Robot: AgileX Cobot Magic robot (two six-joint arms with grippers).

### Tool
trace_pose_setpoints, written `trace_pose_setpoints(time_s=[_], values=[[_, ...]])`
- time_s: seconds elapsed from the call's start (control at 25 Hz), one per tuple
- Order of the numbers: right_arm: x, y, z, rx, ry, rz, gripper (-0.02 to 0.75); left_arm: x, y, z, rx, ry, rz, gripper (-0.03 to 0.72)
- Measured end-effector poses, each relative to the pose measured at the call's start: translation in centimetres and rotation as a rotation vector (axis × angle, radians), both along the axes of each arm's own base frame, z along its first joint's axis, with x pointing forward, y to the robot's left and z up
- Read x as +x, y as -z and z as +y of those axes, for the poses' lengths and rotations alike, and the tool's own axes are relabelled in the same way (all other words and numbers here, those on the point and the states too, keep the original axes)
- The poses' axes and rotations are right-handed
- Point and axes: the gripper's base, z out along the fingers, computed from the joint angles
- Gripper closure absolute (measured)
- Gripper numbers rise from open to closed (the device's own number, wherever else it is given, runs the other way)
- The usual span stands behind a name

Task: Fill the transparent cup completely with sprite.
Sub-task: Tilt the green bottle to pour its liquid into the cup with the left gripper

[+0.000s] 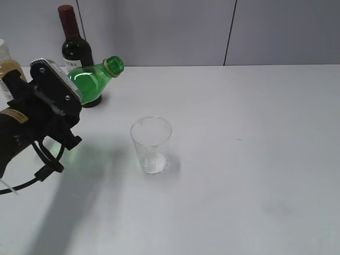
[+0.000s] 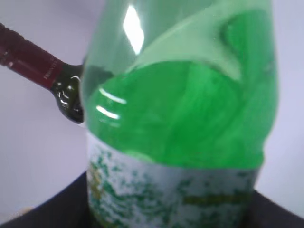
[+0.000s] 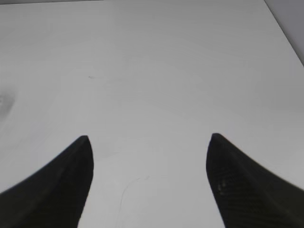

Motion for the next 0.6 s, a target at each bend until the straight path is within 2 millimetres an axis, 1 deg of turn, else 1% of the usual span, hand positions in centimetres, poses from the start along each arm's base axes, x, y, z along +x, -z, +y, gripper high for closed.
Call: trace_pose_setpoints(time_s=[0.16, 0.6], values=[[0.0, -0.01, 0.0, 0.0, 0.0, -0.001, 0.174, 0.09, 0.21, 0.01, 0.1, 0.025, -0.021, 0.269], [0.0, -0.01, 0.0, 0.0, 0.0, -0.001, 0.174, 0.15, 0.14, -0.09, 0.252, 0.079, -0.061, 0.269]])
